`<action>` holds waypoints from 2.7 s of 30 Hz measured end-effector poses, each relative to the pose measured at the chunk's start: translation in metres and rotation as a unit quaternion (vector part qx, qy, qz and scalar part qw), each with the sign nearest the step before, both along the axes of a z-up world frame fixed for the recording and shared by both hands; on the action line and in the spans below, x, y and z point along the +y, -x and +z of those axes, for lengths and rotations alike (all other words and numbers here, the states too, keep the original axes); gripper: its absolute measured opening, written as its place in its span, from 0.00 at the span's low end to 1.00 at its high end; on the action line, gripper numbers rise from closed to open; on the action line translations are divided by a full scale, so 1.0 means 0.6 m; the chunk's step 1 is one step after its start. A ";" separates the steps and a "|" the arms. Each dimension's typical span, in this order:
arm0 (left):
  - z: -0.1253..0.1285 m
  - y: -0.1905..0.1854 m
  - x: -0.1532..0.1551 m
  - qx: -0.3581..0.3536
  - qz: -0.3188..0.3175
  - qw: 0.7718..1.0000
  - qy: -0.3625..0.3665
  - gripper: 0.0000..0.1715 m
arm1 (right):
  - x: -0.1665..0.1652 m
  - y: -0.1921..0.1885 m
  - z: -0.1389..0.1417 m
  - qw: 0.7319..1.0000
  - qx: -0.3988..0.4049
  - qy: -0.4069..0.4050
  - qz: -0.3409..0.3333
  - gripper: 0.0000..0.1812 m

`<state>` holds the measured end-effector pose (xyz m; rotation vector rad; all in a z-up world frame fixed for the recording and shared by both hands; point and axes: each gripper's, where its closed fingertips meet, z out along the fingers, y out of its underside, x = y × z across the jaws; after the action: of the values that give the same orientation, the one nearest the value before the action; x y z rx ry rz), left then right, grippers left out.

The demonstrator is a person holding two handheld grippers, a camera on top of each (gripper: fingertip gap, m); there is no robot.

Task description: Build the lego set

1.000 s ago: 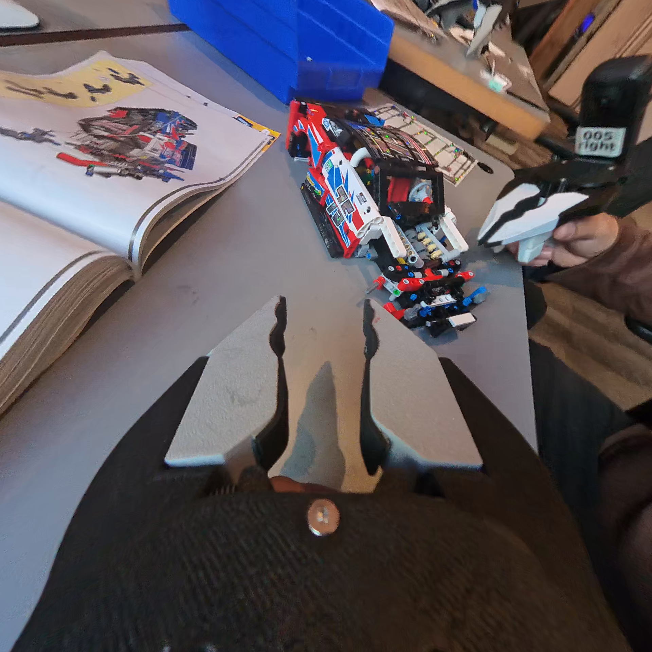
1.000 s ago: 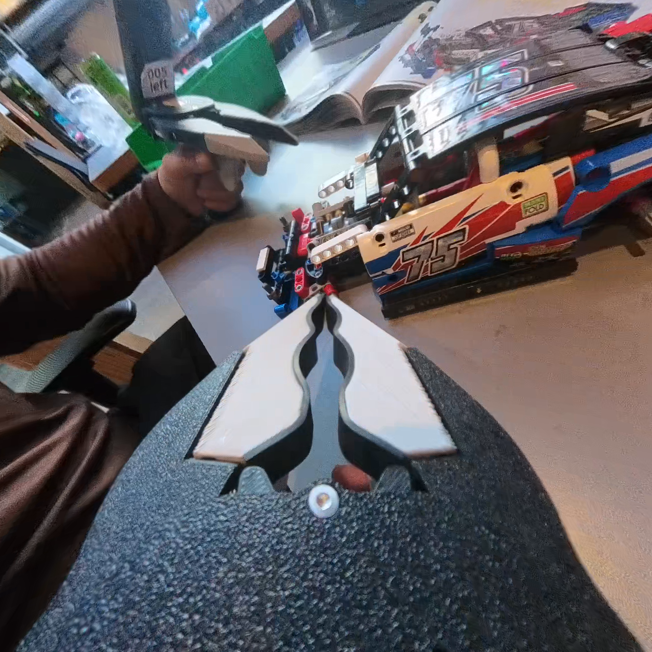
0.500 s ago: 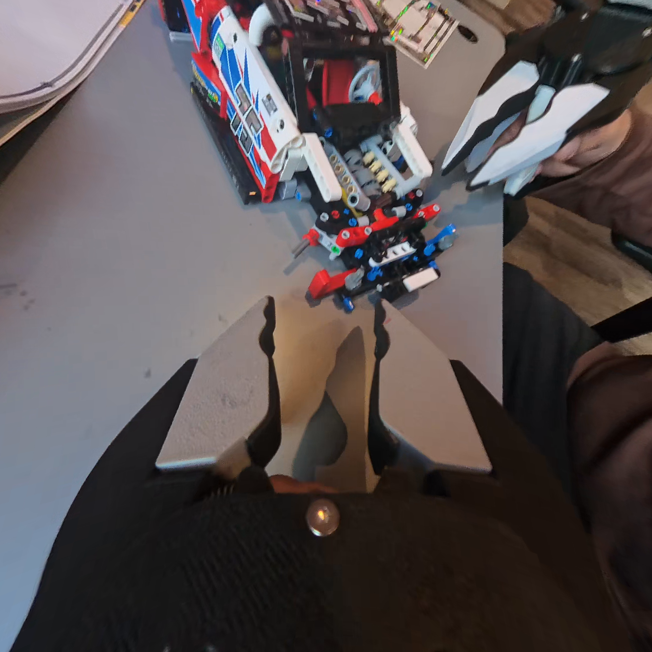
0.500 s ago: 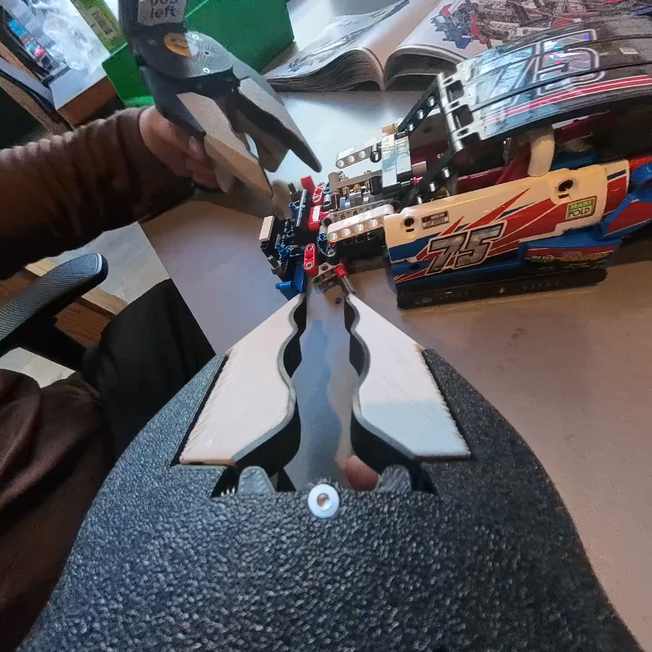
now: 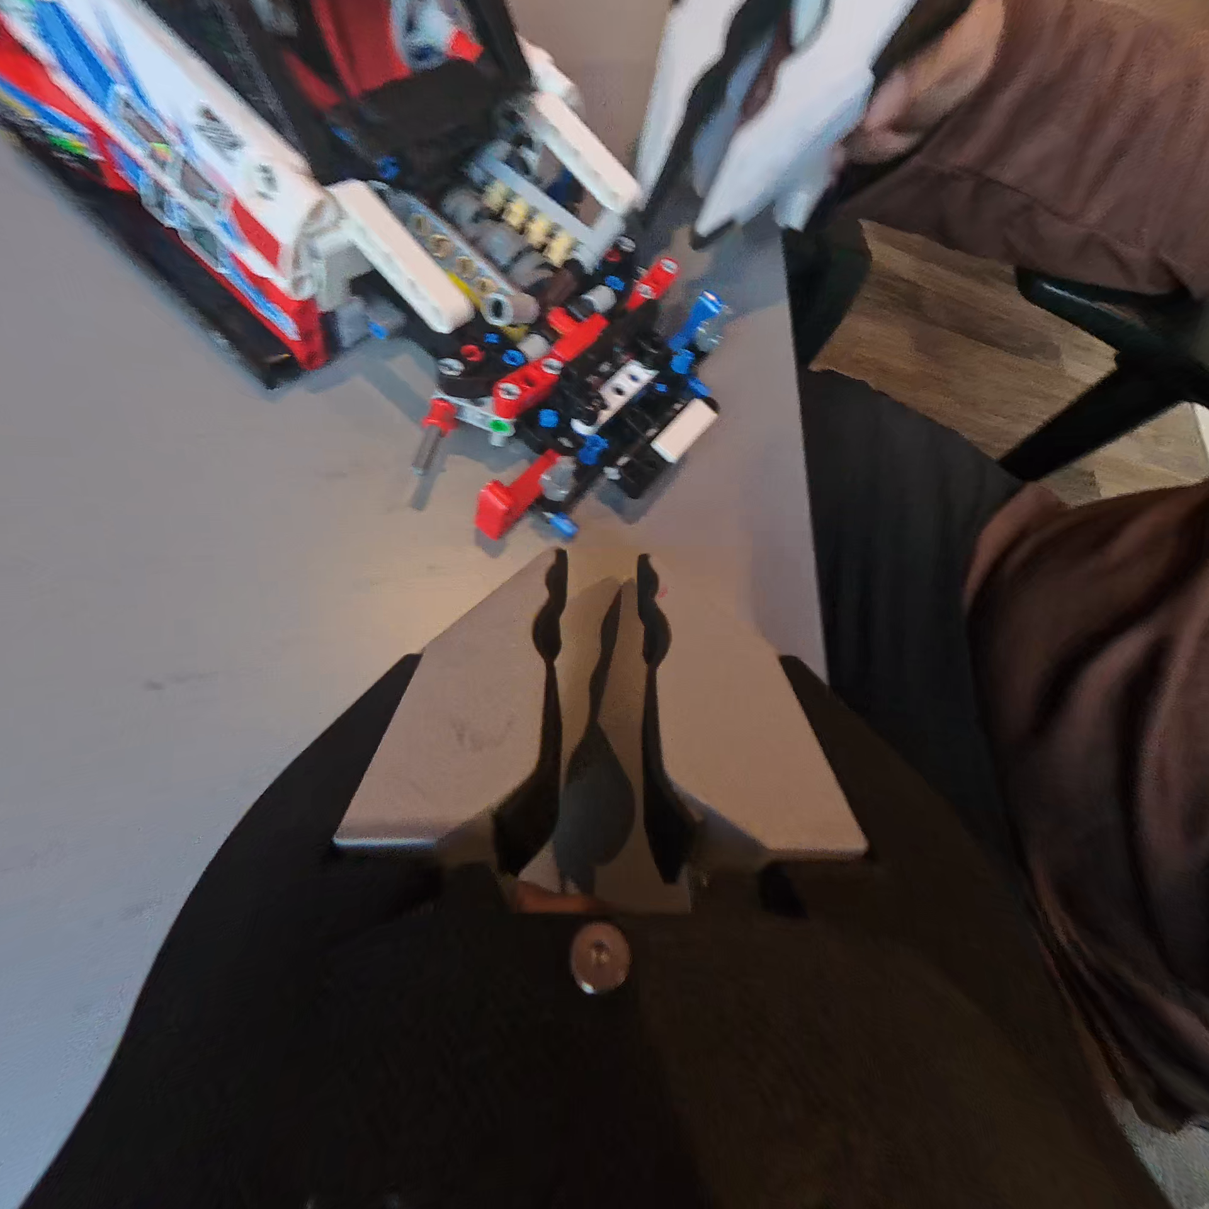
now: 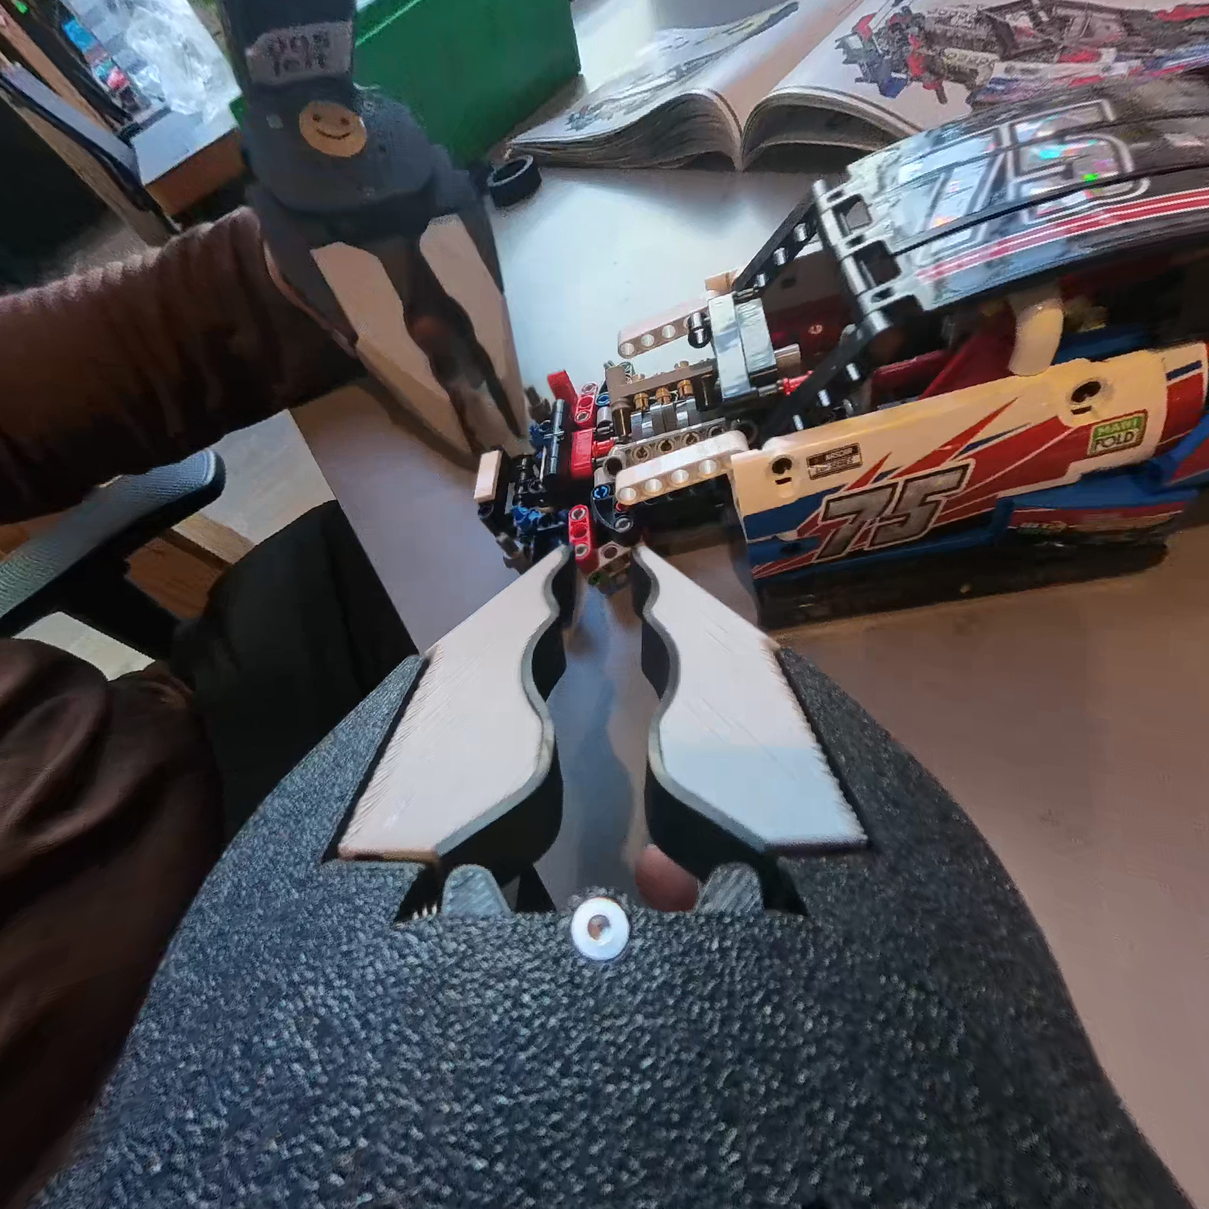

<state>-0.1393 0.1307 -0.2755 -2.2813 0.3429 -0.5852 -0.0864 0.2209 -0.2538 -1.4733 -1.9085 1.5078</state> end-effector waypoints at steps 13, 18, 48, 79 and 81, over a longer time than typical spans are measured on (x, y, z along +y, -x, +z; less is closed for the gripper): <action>0.038 0.007 0.005 0.002 0.067 0.994 -0.081 0.16 | 0.038 -0.013 0.009 0.999 0.027 -0.003 -0.021 0.05; 0.084 0.059 0.005 -0.045 0.163 0.973 -0.158 0.13 | 0.041 -0.012 0.012 0.999 0.032 0.003 -0.028 0.04; 0.120 0.140 0.019 -0.013 0.291 0.927 -0.236 0.13 | 0.037 -0.011 0.013 0.999 0.026 0.022 -0.016 0.00; 0.118 0.144 0.020 -0.025 0.295 0.927 -0.231 0.14 | 0.037 -0.011 0.014 0.999 0.023 0.028 -0.014 0.00; 0.117 0.144 0.021 -0.026 0.295 0.927 -0.230 0.14 | 0.037 -0.012 0.014 0.999 0.023 0.029 -0.013 0.00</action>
<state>-0.2257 0.1430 -0.2052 -1.7777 -0.2192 -0.2179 -0.0794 0.2431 -0.2454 -1.4691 -1.8276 1.5833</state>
